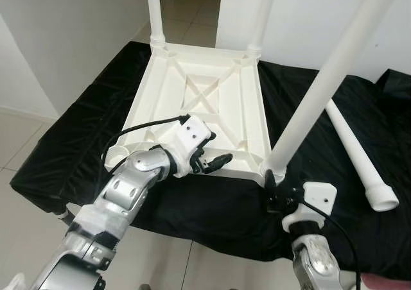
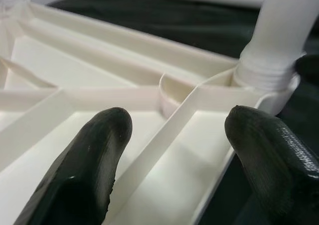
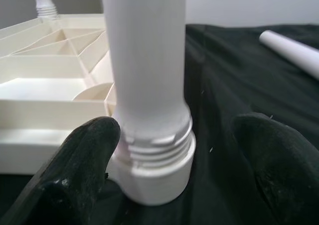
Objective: Building children table
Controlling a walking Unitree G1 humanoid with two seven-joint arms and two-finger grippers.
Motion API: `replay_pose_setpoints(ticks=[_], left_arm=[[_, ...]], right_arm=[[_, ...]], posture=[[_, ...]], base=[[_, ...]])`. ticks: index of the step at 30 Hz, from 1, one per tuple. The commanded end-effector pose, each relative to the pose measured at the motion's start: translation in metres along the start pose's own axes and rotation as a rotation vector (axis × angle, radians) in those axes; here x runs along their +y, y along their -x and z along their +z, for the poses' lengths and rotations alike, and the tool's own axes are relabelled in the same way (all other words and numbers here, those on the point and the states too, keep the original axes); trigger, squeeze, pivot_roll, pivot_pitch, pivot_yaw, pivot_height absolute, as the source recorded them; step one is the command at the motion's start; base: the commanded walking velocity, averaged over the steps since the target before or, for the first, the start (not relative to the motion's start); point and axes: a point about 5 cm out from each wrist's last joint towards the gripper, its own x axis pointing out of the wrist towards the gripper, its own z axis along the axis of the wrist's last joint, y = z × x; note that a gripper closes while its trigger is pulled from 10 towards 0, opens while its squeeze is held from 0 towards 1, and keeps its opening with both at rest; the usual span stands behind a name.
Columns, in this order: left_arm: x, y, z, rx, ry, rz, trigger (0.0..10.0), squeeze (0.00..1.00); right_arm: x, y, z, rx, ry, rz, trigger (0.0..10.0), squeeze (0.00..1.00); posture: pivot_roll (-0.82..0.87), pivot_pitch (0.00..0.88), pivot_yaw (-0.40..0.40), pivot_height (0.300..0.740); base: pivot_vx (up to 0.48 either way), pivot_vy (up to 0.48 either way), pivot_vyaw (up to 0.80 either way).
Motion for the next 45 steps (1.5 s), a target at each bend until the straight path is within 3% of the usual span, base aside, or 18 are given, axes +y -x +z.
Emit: replay_pose_setpoints(ticks=[1,2,10,17,24,29,39,41,43,45], left_arm=[[0.005,0.002,-0.005,0.037,-0.022,0.031,10.0,0.00],[0.010,0.004,-0.013,0.088,-0.043,0.031,10.0,0.00],[0.007,0.010,-0.023,0.125,-0.058,-0.051,10.0,0.00],[0.005,0.014,-0.021,0.092,-0.052,-0.090,10.0,0.00],[0.004,0.017,-0.018,0.032,0.023,-0.140,10.0,0.00],[-0.006,0.019,-0.020,0.019,0.015,-0.198,10.0,0.00],[-0.012,0.022,-0.021,0.038,-0.006,-0.239,10.0,0.00],[-0.013,0.024,-0.027,0.077,-0.022,-0.254,10.0,0.00],[-0.013,0.023,-0.045,0.194,-0.060,-0.216,10.0,0.00],[-0.013,0.023,-0.045,0.198,-0.059,-0.214,10.0,0.00]], right_arm=[[-0.003,0.002,0.001,-0.007,-0.004,-0.005,10.0,0.00],[-0.006,0.001,0.003,-0.014,-0.002,-0.016,10.0,0.00],[-0.010,-0.001,0.005,-0.025,0.010,-0.020,10.0,0.00],[-0.014,-0.001,0.005,-0.026,0.020,-0.024,10.0,0.00],[-0.010,-0.004,0.006,-0.043,0.011,-0.011,10.0,0.00],[-0.008,-0.010,0.007,-0.056,0.008,0.004,10.0,0.00],[-0.008,-0.016,0.010,-0.066,0.000,0.007,10.0,0.00],[-0.008,-0.017,0.009,-0.065,0.004,0.009,10.0,0.00],[-0.009,-0.023,0.009,-0.071,0.010,0.000,10.0,0.00],[-0.009,-0.023,0.009,-0.072,0.010,0.000,10.0,0.00]], posture=[[-0.06,0.099,-0.020,0.740],[-0.06,0.100,-0.018,0.740],[-0.07,0.105,-0.013,0.740],[-0.06,0.106,-0.012,0.740],[-0.06,0.107,-0.011,0.740],[-0.06,0.108,-0.011,0.740],[-0.05,0.110,-0.015,0.740],[-0.05,0.109,-0.018,0.740],[-0.05,0.108,-0.020,0.740],[-0.05,0.108,-0.020,0.740]], base=[[0.000,0.000,0.00],[0.000,0.000,0.00],[0.000,0.000,0.00],[0.000,0.000,0.00],[0.000,0.000,0.00],[0.000,0.000,0.00],[0.000,0.000,0.00],[0.000,0.000,0.00],[0.000,0.000,0.00],[0.000,0.000,0.00]])
